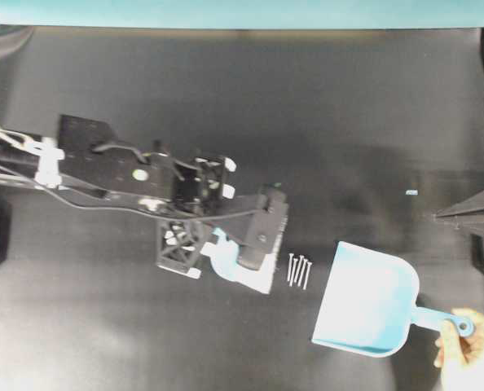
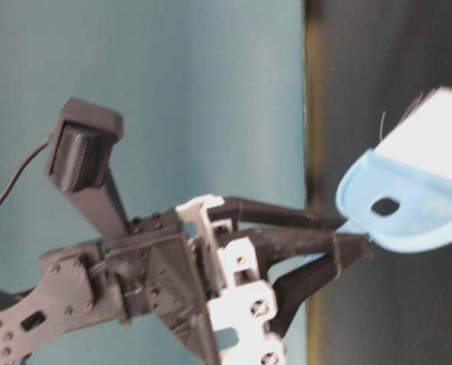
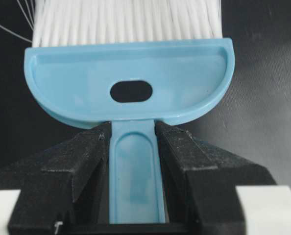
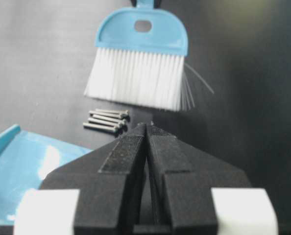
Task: Hold the dustpan with a person, while the left arm uses a hand brush to gather the screws into the dustpan.
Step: 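Sweep the brush with the left gripper pushing screws toward the dustpan, then push the screws into the person-held dustpan with the left gripper's brush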
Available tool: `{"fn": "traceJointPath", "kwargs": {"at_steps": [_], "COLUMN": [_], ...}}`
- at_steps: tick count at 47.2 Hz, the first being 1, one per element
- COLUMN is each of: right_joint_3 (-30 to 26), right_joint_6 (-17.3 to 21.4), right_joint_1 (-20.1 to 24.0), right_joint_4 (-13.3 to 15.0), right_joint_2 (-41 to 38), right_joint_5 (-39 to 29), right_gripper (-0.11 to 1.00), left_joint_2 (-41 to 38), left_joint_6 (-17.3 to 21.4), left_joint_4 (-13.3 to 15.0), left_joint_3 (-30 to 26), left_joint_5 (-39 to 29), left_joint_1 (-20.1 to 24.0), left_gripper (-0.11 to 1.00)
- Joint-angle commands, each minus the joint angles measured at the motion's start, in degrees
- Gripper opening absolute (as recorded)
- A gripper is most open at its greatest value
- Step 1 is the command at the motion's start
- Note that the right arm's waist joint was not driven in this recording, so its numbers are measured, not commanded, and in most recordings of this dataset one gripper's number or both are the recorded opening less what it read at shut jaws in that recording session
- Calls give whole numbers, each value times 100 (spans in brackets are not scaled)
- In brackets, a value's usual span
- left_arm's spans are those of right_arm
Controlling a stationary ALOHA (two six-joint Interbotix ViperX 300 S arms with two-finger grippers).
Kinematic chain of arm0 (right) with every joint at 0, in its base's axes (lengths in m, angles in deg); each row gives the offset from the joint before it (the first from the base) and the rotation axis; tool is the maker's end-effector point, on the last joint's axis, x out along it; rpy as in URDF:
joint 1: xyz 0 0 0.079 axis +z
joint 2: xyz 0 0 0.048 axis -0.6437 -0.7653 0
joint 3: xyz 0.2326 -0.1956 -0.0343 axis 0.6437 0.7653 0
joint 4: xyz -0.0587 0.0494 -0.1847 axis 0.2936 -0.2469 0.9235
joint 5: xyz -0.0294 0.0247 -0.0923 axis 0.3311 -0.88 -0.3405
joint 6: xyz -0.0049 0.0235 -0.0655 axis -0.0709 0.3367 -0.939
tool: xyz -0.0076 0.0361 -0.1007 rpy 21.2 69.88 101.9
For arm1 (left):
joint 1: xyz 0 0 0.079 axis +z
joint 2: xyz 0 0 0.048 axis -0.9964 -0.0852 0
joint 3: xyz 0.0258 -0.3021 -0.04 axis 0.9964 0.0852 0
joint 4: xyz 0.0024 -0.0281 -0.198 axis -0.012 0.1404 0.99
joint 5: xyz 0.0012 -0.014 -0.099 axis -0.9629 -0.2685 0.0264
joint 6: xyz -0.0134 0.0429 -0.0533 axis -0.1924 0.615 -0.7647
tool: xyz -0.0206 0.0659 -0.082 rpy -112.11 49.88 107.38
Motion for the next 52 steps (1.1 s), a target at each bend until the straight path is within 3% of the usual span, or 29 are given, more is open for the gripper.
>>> {"fn": "traceJointPath", "kwargs": {"at_steps": [1,21,35,52], "right_joint_3": [-26,-26,-26,-26], "right_joint_6": [-35,-35,-35,-35], "right_joint_1": [0,0,0,0], "right_joint_4": [0,0,0,0], "right_joint_2": [-35,-35,-26,-26], "right_joint_5": [26,26,26,26], "right_gripper": [0,0,0,0], "left_joint_2": [-97,-791,-1371,-2083], "left_joint_6": [35,79,88,97], "left_joint_4": [-9,-9,-9,-9], "left_joint_3": [-229,-870,-1986,-2839], "left_joint_5": [79,299,439,984], "left_joint_1": [-18,-255,-431,-439], "left_gripper": [31,31,31,31]}}
